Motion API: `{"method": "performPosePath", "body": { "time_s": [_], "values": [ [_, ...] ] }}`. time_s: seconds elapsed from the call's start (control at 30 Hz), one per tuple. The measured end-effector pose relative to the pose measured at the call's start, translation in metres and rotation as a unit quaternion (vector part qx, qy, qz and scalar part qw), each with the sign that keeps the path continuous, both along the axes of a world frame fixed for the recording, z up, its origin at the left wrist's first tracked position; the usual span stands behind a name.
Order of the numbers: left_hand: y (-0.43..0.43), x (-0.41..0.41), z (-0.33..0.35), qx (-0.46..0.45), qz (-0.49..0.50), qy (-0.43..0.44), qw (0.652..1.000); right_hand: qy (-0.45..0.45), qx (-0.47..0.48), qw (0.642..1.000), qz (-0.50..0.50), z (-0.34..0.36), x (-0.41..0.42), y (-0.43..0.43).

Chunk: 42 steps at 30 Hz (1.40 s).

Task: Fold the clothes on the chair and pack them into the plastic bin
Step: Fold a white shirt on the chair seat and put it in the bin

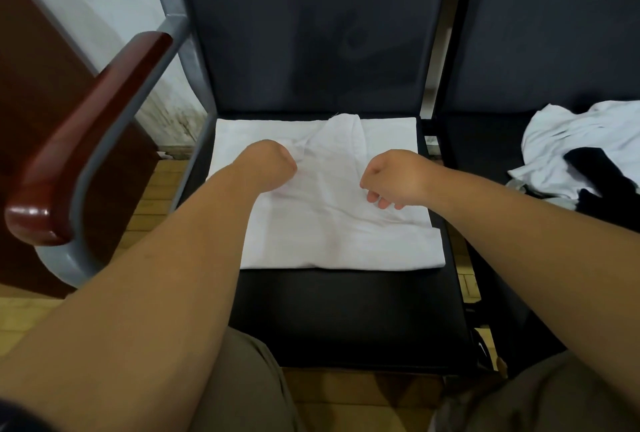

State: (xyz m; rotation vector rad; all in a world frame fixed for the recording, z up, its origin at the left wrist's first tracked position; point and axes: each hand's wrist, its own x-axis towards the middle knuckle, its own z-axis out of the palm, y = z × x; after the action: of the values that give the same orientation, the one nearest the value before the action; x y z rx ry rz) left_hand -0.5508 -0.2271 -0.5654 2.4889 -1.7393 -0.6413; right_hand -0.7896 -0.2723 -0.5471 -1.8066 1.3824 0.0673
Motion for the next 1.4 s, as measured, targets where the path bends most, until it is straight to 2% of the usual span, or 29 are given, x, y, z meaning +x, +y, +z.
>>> {"method": "performPosePath", "body": {
  "time_s": [0.07,0.2,0.27,0.4,0.53,0.7,0.8,0.97,1.13,1.3,1.4],
  "values": [
    [-0.008,0.004,-0.007,-0.010,0.019,-0.020,1.000,0.009,0.003,1.000,0.004,-0.003,0.000,-0.002],
    [-0.016,0.011,-0.009,-0.105,0.095,-0.002,0.990,0.023,-0.001,1.000,0.011,-0.009,0.003,-0.007],
    [-0.017,0.012,-0.006,-0.112,0.113,0.021,0.987,0.031,-0.011,0.999,0.015,-0.010,0.005,-0.008],
    [-0.010,0.017,0.000,-0.035,0.105,-0.016,0.994,0.079,-0.042,0.996,0.028,-0.010,0.003,-0.012],
    [0.005,0.026,0.014,0.015,0.080,-0.042,0.996,0.174,0.016,0.982,0.074,-0.003,-0.014,-0.013],
    [0.032,0.044,0.023,0.128,0.056,-0.052,0.989,0.254,0.054,0.955,0.141,0.003,-0.044,0.002],
    [0.059,0.056,0.020,0.188,0.055,-0.062,0.979,0.262,0.034,0.952,0.156,0.004,-0.053,0.016],
    [0.092,0.078,0.019,0.242,0.076,-0.009,0.967,0.256,-0.041,0.949,0.177,0.003,-0.057,0.037],
    [0.107,0.070,0.027,0.194,0.031,-0.033,0.980,0.205,-0.065,0.971,0.107,0.006,-0.063,0.045],
    [0.107,0.068,0.033,0.167,0.059,0.016,0.984,0.110,-0.022,0.993,0.038,0.007,-0.065,0.048],
    [0.106,0.070,0.034,0.155,0.092,0.079,0.981,0.169,-0.081,0.979,0.077,0.000,-0.059,0.046]
  ]
}}
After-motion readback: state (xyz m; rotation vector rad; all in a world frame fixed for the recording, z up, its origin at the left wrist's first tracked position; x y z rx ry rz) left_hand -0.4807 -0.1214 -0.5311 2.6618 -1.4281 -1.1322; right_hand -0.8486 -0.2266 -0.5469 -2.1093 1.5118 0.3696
